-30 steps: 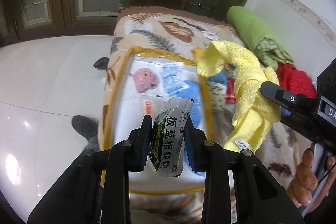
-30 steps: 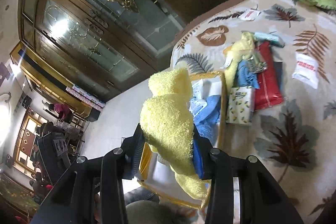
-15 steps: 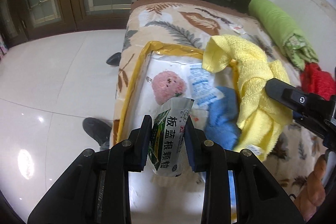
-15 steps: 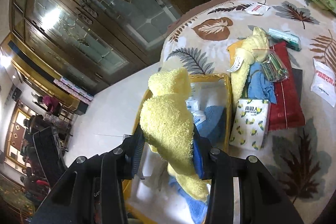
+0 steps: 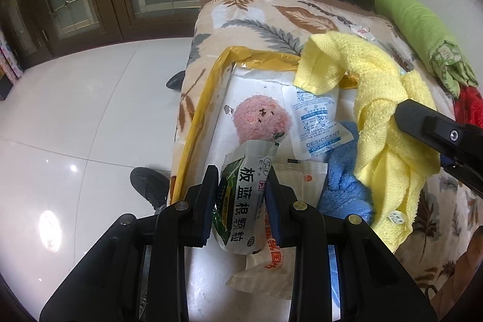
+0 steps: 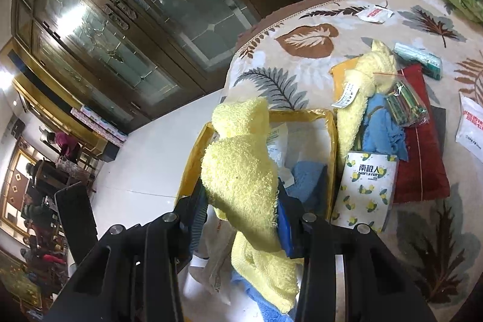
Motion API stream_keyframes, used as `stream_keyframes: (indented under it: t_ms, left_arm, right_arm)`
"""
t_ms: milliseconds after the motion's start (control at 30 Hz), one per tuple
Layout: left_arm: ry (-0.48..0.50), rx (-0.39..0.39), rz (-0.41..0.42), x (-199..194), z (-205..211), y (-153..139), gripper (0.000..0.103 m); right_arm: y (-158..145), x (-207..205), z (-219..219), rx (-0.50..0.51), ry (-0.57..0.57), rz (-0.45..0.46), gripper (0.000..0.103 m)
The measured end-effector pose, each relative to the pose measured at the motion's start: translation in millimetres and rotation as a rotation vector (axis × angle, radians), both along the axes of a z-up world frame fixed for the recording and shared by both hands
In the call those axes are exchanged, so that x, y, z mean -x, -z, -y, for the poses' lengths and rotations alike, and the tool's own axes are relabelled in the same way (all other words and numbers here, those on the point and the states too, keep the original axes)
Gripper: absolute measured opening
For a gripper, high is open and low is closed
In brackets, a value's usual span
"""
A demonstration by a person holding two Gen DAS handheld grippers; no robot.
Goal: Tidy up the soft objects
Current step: 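Place medicine box and yellow towel into the clear bag, opening both tools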
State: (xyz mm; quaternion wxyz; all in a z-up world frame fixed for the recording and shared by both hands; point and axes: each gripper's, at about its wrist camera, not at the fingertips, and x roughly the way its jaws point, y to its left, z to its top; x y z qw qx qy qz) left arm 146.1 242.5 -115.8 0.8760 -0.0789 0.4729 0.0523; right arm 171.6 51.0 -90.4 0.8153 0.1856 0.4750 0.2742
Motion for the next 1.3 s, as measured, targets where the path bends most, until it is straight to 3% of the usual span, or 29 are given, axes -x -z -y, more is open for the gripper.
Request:
stream_keyframes:
  t_ms: [367, 567, 767, 867, 933, 1000, 1200, 1300]
  left_arm:
    - [-0.030, -0.007, -0.028, -4.3, -2.9, 13.3, 0.030]
    - [-0.031, -0.050, -0.023, -4.4, 1.7, 13.2, 0.035]
    - [-0.029, -0.021, -0.049, -7.8, 0.1, 19.7, 0.039]
    - [-0.035, 0.036, -0.038, -6.1, -5.4, 19.4, 0.042]
    - [-0.034, 0.093, -0.032, -5.3, -10.1, 19.6, 0.046]
    - [-0.036, 0.112, -0.034, -5.1, -10.9, 19.6, 0.048]
    - [-0.032, 0.087, -0.018, -2.1, -4.3, 13.2, 0.051]
    - [-0.059, 0.094, 0.037, 5.4, -8.8, 3.3, 0.052]
  right_arm:
    - [12.3, -7.6, -3.9, 0.003, -0.009, -0.026, 0.041]
    - [20.9, -10.0, -6.7, 0.007, -0.015, -0.043, 0.042]
    - [26.2, -10.0, -6.2, 0.004, -0.003, -0.054, 0.048]
    - [27.1, -8.3, -8.0, 0.001, -0.016, -0.055, 0.051]
    - [24.5, -5.9, -8.0, -0.008, -0.025, -0.044, 0.059]
    - [20.1, -3.9, -6.4, -0.026, -0.024, -0.024, 0.074]
    - [11.8, 2.9, 10.2, -0.044, 0.002, -0.010, 0.075]
    - [9.8, 8.7, 27.4, -0.047, 0.031, -0.004, 0.075]
